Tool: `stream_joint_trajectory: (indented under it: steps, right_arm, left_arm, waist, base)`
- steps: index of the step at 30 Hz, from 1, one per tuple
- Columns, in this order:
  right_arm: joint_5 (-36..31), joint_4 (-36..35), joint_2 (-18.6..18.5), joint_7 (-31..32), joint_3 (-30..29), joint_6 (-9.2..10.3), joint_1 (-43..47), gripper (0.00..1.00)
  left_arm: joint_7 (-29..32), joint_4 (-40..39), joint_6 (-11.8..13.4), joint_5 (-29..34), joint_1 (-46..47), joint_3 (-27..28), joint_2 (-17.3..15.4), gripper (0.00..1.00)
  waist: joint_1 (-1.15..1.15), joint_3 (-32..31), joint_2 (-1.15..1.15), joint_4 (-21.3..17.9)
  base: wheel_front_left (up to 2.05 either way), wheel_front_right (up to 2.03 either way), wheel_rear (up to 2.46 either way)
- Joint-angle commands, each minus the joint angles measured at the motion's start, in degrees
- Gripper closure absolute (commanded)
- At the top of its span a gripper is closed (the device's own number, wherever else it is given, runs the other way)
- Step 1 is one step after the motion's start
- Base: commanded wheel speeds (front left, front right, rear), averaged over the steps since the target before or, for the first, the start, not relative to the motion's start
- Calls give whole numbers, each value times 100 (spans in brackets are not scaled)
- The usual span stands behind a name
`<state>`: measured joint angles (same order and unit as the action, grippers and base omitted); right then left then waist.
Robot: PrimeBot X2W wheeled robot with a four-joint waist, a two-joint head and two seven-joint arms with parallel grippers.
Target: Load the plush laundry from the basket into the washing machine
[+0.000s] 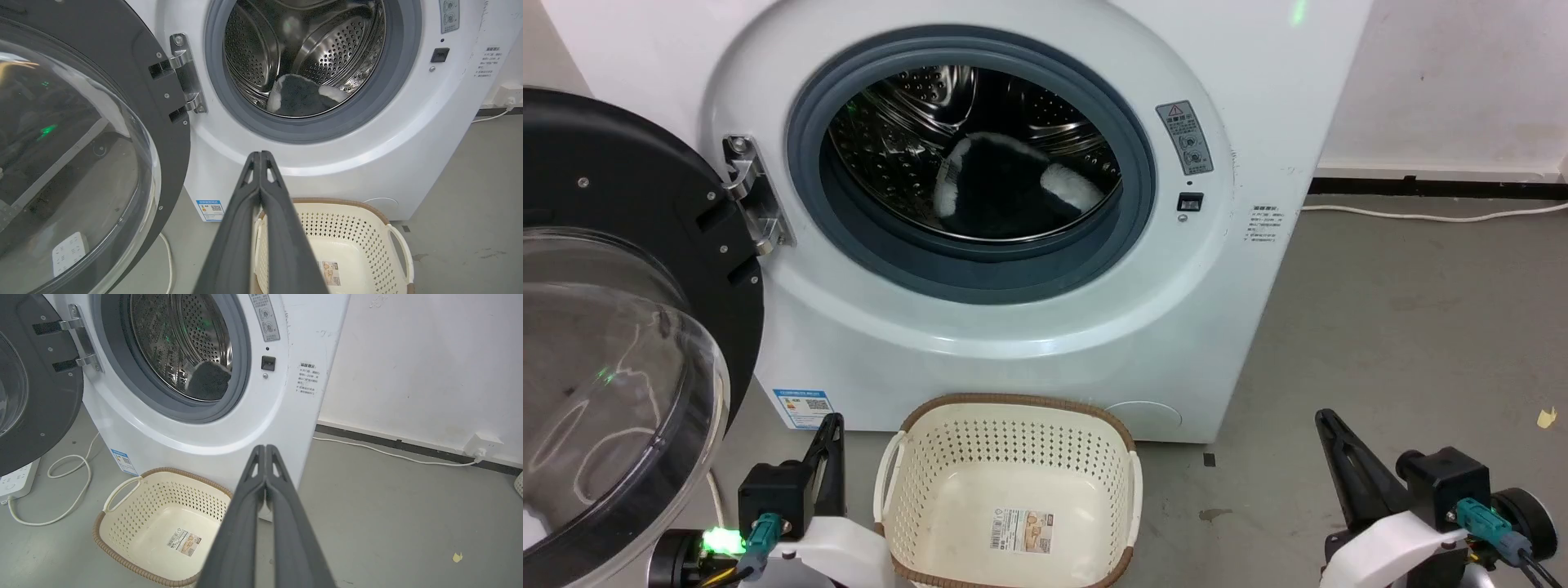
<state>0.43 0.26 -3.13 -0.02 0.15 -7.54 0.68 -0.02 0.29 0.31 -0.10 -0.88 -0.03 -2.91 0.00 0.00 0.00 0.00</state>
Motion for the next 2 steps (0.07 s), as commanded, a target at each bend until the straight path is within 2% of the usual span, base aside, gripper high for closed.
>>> stream_joint_trajectory:
  steps: [1,2]
  right_arm:
    - [-43,-26,25,2,-15,5,-68,100]
    - [-43,-26,25,2,-15,5,-68,100]
  left_arm:
    - [2,-29,-31,10,88,3,3,100]
    - [2,-29,-31,10,88,3,3,100]
  waist:
    - [0,0,0,0]
    - [0,0,0,0]
  base:
    - [0,0,0]
    - [0,0,0]
